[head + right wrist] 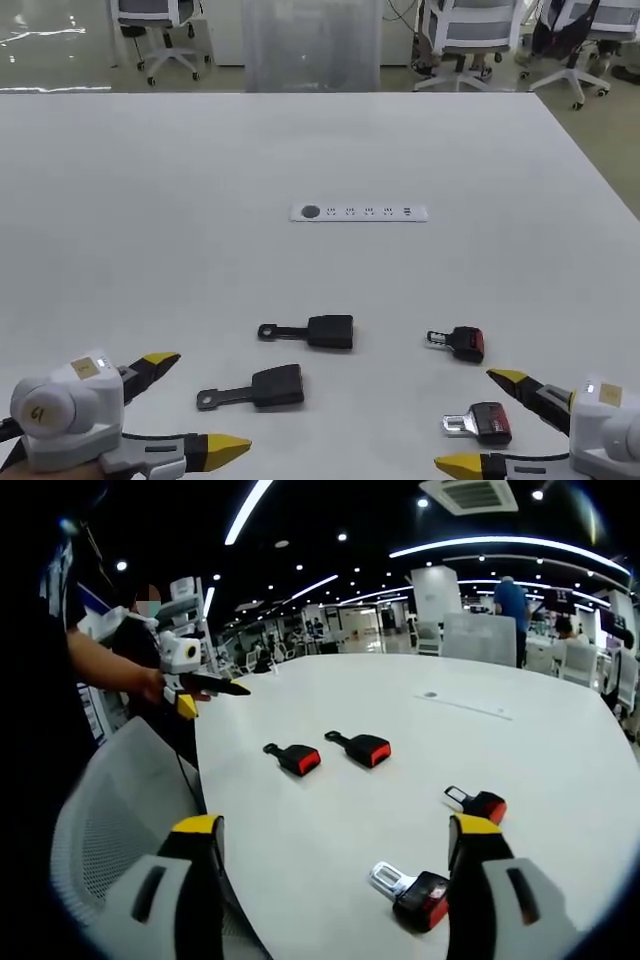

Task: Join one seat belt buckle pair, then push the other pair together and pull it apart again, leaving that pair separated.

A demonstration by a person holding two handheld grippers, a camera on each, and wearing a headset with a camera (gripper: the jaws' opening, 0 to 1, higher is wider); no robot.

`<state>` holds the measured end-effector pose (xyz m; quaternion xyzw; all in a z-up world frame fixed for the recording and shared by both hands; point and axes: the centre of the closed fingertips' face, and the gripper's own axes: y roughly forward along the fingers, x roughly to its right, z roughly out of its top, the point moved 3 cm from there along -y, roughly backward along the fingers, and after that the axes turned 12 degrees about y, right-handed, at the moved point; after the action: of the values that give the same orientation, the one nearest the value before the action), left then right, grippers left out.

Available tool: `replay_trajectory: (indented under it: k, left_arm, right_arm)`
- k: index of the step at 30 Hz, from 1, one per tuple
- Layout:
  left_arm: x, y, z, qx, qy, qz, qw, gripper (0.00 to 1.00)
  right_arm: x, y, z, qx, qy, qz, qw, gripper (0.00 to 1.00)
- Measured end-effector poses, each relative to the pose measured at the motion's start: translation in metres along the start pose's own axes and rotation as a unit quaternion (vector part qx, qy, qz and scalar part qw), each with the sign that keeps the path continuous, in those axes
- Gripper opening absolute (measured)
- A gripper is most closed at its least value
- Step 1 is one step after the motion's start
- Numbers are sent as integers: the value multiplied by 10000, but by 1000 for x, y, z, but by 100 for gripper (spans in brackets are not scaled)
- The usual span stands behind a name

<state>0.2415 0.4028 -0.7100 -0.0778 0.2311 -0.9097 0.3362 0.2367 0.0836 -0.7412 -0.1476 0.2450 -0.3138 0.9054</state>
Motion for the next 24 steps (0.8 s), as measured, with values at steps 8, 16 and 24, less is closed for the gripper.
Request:
replay_trajectory:
  k: [8,16,24]
  left_arm:
    - [1,3,2,-33,39,-49,10000,100]
    - [3,9,5,-37,85,-89,9999,100]
    - [7,14,1,-69,76,-131,9999,100]
  right_arm:
    - [2,-2,0,-20,-34,-24,10000,94]
    - [7,-7,-4,-49,-78,-90,9999,95]
    - [9,-15,-14,-119,-5,-173,9998,94]
